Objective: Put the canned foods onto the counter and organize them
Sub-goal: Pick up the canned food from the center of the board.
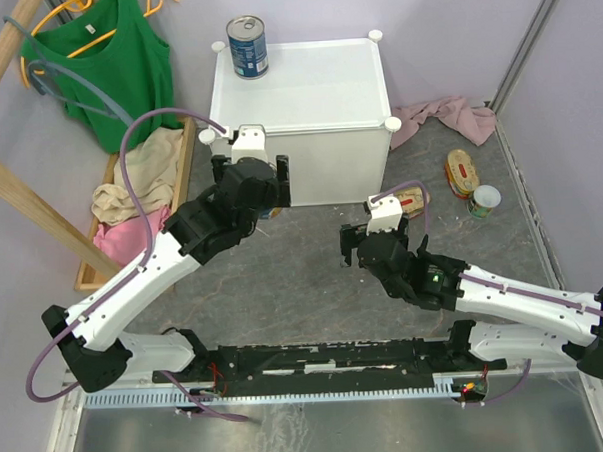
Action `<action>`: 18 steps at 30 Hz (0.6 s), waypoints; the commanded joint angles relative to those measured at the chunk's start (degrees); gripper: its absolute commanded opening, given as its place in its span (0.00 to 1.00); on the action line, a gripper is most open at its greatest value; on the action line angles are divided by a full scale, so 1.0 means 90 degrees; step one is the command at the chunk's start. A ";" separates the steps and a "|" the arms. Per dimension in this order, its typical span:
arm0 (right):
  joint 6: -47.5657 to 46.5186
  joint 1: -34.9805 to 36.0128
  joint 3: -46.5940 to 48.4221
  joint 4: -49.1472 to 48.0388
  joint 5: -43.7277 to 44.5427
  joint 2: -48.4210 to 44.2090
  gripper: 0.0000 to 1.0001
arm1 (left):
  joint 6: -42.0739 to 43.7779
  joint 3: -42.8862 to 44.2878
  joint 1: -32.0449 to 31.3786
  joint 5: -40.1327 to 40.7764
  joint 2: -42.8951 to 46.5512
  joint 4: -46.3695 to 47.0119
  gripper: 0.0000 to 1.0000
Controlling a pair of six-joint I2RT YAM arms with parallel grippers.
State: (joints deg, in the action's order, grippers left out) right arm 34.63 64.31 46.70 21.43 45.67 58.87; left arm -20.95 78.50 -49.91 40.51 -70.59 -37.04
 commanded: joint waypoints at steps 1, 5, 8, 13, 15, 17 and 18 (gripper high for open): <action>-0.0030 -0.0014 0.0270 -0.0154 0.0012 0.0000 1.00 | 0.0371 0.0853 0.0239 0.0049 0.0079 0.0696 0.03; -0.0021 -0.0016 0.0271 -0.0164 0.0004 -0.0006 1.00 | 0.0446 0.1227 0.0419 -0.0033 -0.0048 0.0529 0.03; -0.0019 -0.0009 0.0261 -0.0176 -0.0006 0.0016 1.00 | 0.0471 0.1498 0.0508 -0.0072 -0.0171 0.0357 0.03; -0.0012 -0.0009 0.0270 -0.0198 -0.0025 0.0034 1.00 | 0.0453 0.1769 0.0646 -0.0192 -0.0271 0.0151 0.03; -0.0016 -0.0016 0.0260 -0.0200 -0.0040 0.0047 0.99 | 0.0455 0.1873 0.0691 -0.0235 -0.0298 0.0083 0.03; -0.0012 -0.0011 0.0247 -0.0225 -0.0052 0.0059 1.00 | 0.0448 0.2019 0.0734 -0.0260 -0.0350 -0.0019 0.03; -0.0010 -0.0011 0.0242 -0.0239 -0.0063 0.0074 1.00 | 0.0446 0.2104 0.0752 -0.0271 -0.0380 -0.0070 0.03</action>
State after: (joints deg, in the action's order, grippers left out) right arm 34.63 64.31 46.70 21.39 45.06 59.13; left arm -19.11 90.61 -43.90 37.08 -74.87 -42.89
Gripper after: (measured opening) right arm 0.996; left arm 0.950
